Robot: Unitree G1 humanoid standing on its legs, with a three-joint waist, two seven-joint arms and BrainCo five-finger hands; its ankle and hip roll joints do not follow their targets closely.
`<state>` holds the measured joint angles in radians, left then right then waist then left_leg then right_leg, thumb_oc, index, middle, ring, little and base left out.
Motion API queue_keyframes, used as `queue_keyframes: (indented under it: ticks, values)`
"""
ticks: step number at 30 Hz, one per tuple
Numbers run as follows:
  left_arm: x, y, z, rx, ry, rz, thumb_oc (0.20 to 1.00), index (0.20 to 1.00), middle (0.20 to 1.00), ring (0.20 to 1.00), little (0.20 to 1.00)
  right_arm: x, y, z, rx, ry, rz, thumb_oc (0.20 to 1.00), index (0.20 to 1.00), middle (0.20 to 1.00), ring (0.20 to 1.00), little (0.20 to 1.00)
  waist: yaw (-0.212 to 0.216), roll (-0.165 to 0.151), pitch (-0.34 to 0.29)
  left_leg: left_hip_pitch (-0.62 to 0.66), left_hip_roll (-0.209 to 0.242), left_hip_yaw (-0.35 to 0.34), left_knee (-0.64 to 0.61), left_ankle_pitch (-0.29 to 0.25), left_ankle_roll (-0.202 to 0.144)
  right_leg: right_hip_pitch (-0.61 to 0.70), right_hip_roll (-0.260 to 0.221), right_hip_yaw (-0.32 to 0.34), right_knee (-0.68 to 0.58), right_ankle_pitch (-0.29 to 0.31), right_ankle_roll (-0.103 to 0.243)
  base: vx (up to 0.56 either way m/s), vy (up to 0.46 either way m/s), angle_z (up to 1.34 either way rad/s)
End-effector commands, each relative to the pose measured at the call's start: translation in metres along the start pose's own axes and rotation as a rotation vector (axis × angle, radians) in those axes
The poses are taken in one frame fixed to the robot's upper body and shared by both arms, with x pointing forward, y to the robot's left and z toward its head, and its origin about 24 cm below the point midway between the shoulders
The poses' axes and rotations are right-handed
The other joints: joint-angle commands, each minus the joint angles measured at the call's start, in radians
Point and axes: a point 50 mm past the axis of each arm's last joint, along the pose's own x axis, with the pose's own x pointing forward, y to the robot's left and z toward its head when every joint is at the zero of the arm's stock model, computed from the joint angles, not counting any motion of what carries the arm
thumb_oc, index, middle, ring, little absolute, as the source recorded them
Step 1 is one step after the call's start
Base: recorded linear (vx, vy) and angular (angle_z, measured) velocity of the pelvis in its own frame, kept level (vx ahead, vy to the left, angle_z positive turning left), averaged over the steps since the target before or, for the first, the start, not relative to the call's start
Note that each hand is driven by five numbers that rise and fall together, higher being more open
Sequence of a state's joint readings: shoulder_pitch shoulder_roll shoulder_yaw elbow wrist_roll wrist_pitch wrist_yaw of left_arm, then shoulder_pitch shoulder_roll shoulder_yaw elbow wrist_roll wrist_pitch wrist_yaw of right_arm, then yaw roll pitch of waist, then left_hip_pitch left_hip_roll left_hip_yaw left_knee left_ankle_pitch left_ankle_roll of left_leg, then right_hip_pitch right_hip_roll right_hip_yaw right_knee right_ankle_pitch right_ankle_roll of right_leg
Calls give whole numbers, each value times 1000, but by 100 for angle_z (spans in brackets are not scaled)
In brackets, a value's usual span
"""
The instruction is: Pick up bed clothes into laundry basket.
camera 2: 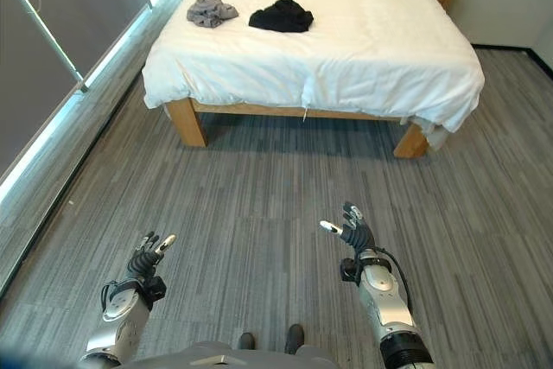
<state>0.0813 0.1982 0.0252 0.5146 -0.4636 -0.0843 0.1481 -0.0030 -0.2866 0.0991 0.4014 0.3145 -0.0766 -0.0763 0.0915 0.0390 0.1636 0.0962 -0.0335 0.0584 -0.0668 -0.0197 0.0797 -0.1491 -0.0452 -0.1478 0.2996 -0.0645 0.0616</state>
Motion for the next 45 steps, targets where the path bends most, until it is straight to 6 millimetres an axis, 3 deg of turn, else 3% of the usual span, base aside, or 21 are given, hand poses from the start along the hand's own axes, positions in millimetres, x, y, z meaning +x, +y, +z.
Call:
queue_keyframes:
  ticks: [1, 5, 6, 8, 11, 13, 16, 17, 18, 20, 22, 25, 27, 29, 31, 34, 37, 38, 39, 42, 45]
  values:
    - [4, 21, 36, 30, -145, 34, 1000, 1000, 1000, 1000, 1000, -3, 21, 17, 138, -119, 68, 1000, 1000, 1000, 1000, 1000, 23, -70, 14, 7, -24, -94, 18, -28, 27, -29, -168, 22, 215, 262, 71, 278, 65, 21]
    - [6, 21, 37, 88, -141, 16, 1000, 1000, 1000, 1000, 1000, -11, 13, 12, 166, -108, 63, 1000, 1000, 1000, 1000, 1000, -63, -65, 40, 169, 8, -169, -19, -88, -8, -169, -127, -49, 1, 244, 69, 473, -35, 35]
    - [8, 19, 37, 98, -138, 12, 1000, 1000, 1000, 1000, 1000, -12, 9, 9, 165, -101, 49, 1000, 1000, 1000, 1000, 1000, -86, -84, 36, 200, 0, -201, -20, -98, -16, -196, -97, -34, -113, 252, 71, 549, -89, 79]
    - [12, 14, 37, 117, -132, -4, 1000, 1000, 1000, 1000, 1000, -15, 2, 5, 170, -88, 14, 1000, 1000, 1000, 1000, 1000, -132, -81, 36, 258, 24, -259, -20, -124, -35, -223, -32, 12, -260, 298, 81, 570, -79, 65]
    - [11, 7, 38, 123, -141, -24, 1000, 1000, 1000, 1000, 1000, -18, -5, 2, 177, -76, -11, 1000, 1000, 1000, 1000, 1000, -146, -80, 10, 333, 57, -288, -14, -129, -54, -229, -43, -70, -312, 380, 96, 646, -116, 93]
    - [8, 2, 37, 111, -147, -51, 1000, 1000, 1000, 1000, 1000, -19, -8, 4, 151, -83, -6, 1000, 1000, 1000, 1000, 1000, -146, -69, -1, 311, 70, -276, 99, -88, -87, -193, -51, -94, -270, 361, 64, 492, -113, 40]
    - [6, -2, 27, 90, -112, -61, 1000, 1000, 1000, 1000, 1000, -14, -15, 6, 151, -74, -32, 1000, 1000, 1000, 1000, 1000, -132, -68, -14, 130, 78, -177, 595, 194, -181, -72, -22, -117, -239, 266, -17, 464, -166, 35]
    - [6, -2, 27, 91, -113, -61, 1000, 1000, 1000, 1000, 1000, -13, -15, 6, 152, -75, -32, 1000, 1000, 1000, 1000, 1000, -135, -73, -16, 125, 73, -181, 595, 198, -181, -75, -28, -118, -240, 267, -17, 565, -433, 17]
    - [5, -5, 27, 16, -110, -74, 1000, 1000, 1000, 1000, 1000, -12, -17, 11, 252, -105, -48, 1000, 1000, 1000, 1000, 1000, -96, -118, 24, -75, 76, -77, 980, 240, -171, 52, -19, -101, -279, 205, -88, 489, -429, -3]
    - [7, -10, 30, 28, -112, -93, 1000, 1000, 1000, 1000, 1000, -10, -25, 14, 213, -106, -90, 1000, 1000, 1000, 1000, 1000, -38, -137, 62, -281, 64, -40, 1084, 160, -127, 148, -8, -61, -330, 175, -99, 548, -358, -9]
    - [7, -14, 31, 3, -113, -107, 1000, 1000, 1000, 1000, 1000, -8, -32, 18, 223, -118, -127, 1000, 1000, 1000, 1000, 1000, -2, -133, 69, -415, 105, 9, 989, 133, -124, 228, -16, -50, -369, 148, -90, 523, -97, -34]
    - [7, -18, 35, 26, -133, -134, 1000, 1000, 1000, 1000, 1000, -9, -34, 23, 193, -144, -131, 1000, 1000, 1000, 1000, 1000, 15, -106, 46, -446, 197, 107, 578, 193, -140, 282, -3, -66, -387, 102, -63, 570, 80, -17]
    - [7, -18, 33, 39, -133, -141, 1000, 1000, 1000, 1000, 1000, -10, -36, 27, 136, -157, -132, 1000, 1000, 1000, 1000, 1000, 37, -96, 27, -389, 162, 167, 261, 216, -135, 327, -6, -55, -387, 64, -35, 641, 188, 2]
    - [6, -19, 32, 37, -131, -144, 1000, 1000, 1000, 1000, 1000, -9, -36, 28, 101, -159, -122, 1000, 1000, 1000, 1000, 1000, 59, -84, 1, -385, 136, 140, 92, 246, -138, 376, -1, -38, -387, 35, -17, 701, 202, 3]
    - [6, -19, 32, 40, -133, -139, 1000, 1000, 1000, 1000, 1000, -6, -33, 31, 103, -169, -109, 1000, 1000, 1000, 1000, 1000, 63, -92, -11, -365, 126, 121, 67, 277, -154, 424, -25, -26, -387, 38, -3, 552, 144, -3]
    - [4, -10, 32, 60, -138, -116, 1000, 1000, 1000, 1000, 1000, -3, -17, 32, 120, -175, -56, 1000, 1000, 1000, 1000, 1000, 74, -122, -52, -320, 96, 133, 117, 206, -107, 451, -90, -17, -366, 76, 43, 422, 162, -52]
    - [4, -11, 36, 87, -147, -132, 1000, 1000, 1000, 1000, 1000, -1, -3, 34, 164, -187, -25, 1000, 1000, 1000, 1000, 1000, 91, -126, -44, -248, 58, 154, 106, 148, -41, 320, -167, 19, -15, 256, 69, 358, 288, -30]
    - [4, -11, 37, 92, -144, -139, 1000, 1000, 1000, 1000, 1000, -1, 2, 35, 201, -192, -11, 1000, 1000, 1000, 1000, 1000, 80, -109, -27, -206, 59, 150, 92, 131, -16, 269, -176, 18, 148, 313, 73, 452, 409, -29]
    - [5, -12, 40, 136, -154, -164, 1000, 1000, 1000, 1000, 1000, -3, 3, 38, 185, -202, 5, 1000, 1000, 1000, 1000, 1000, 47, -69, -10, -141, 71, 129, 74, 102, 4, 174, -168, 7, 272, 313, 67, 351, 304, -11]
    - [4, -12, 42, 182, -162, -178, 1000, 1000, 1000, 1000, 1000, -5, 1, 39, 174, -211, 0, 1000, 1000, 1000, 1000, 1000, 12, -65, 2, -61, 57, 89, 37, 69, 7, 89, -193, -36, 242, 264, 58, 394, 90, 69]
    - [4, -11, 43, 197, -163, -189, 1000, 1000, 1000, 1000, 1000, -5, -6, 52, 131, -257, -6, 1000, 1000, 1000, 1000, 1000, -23, -77, 8, 9, 51, 42, -3, 51, -25, 51, -184, -53, -22, 247, 57, 369, -90, 91]
